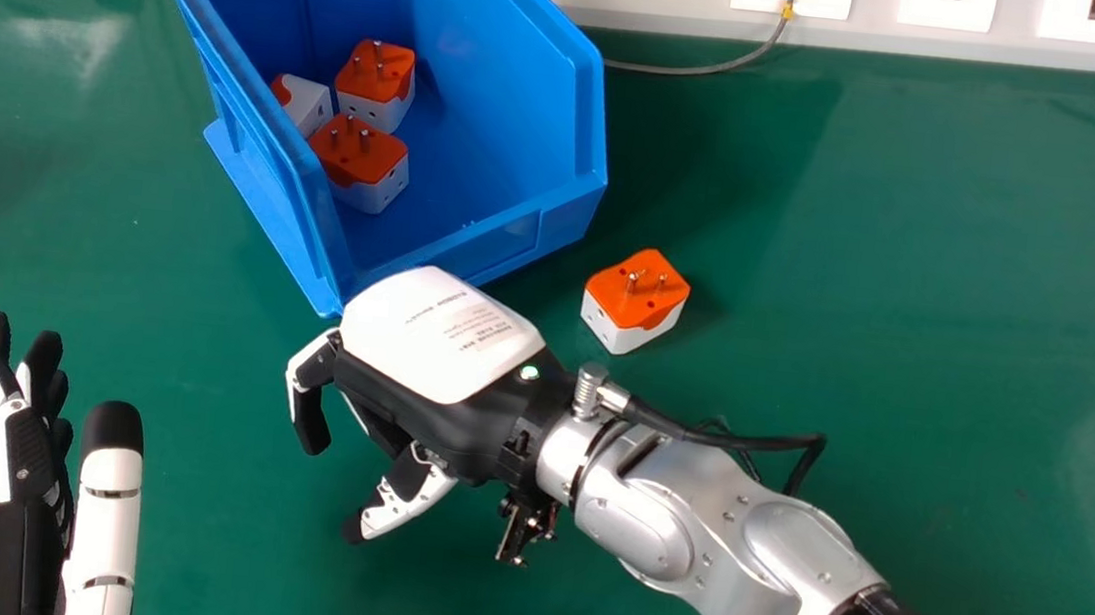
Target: Pick all objects and put in blue box
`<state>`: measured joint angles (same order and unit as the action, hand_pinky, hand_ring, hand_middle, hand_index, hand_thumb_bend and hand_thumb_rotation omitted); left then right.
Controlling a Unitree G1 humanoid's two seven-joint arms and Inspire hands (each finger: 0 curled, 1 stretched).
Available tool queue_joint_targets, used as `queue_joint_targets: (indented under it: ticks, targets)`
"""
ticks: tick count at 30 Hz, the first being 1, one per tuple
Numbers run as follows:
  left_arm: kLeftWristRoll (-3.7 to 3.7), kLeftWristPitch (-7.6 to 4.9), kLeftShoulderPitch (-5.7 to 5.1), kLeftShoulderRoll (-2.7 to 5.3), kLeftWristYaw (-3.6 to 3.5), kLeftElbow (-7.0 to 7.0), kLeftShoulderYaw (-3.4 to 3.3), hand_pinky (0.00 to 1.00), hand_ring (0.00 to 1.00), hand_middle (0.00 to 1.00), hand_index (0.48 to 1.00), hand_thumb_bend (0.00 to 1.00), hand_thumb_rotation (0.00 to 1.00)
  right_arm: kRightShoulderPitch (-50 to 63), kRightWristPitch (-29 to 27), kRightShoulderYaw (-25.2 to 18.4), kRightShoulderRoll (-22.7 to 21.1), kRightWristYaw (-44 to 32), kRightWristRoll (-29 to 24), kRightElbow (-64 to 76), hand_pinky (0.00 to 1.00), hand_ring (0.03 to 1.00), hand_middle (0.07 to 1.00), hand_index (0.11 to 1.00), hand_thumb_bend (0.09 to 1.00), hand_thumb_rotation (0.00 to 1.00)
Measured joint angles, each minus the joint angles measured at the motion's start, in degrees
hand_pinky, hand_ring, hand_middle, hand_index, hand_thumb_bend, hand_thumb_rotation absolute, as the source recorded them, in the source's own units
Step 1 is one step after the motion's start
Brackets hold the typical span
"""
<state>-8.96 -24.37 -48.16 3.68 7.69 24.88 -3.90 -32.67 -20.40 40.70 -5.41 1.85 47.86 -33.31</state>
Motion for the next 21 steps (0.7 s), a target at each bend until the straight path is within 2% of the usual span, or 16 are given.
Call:
queue_joint_targets:
  ticks: [5, 11, 21]
  targets:
    - [-0.04, 0.21, 0.07, -0.02, -0.01, 0.0, -0.56, 1.0, 1.0, 1.0, 1.0, 0.5, 1.0, 0.7, 0.0, -0.5, -1.2, 0.2, 0.0, 1.7, 0.04, 0.08, 0.158, 0.469, 0.489, 0.15]
    - [-0.12, 1.18, 0.11, 0.0, -0.1, 0.05, -0.73, 1.0, 1.0, 1.0, 1.0, 0.49, 1.0, 1.7, 0.5, -0.6, -1.5, 0.2, 0.0, 2.4, 0.04, 0.083, 0.158, 0.469, 0.489, 0.15]
    - [-0.09, 1.35, 1.29, -0.16, -0.32, 0.04, -1.1, 1.0, 1.0, 1.0, 1.0, 0.48, 1.0, 2.2, 1.1, -0.5, -1.7, 2.1, 1.0, 2.9, 0.05, 0.085, 0.162, 0.469, 0.489, 0.15]
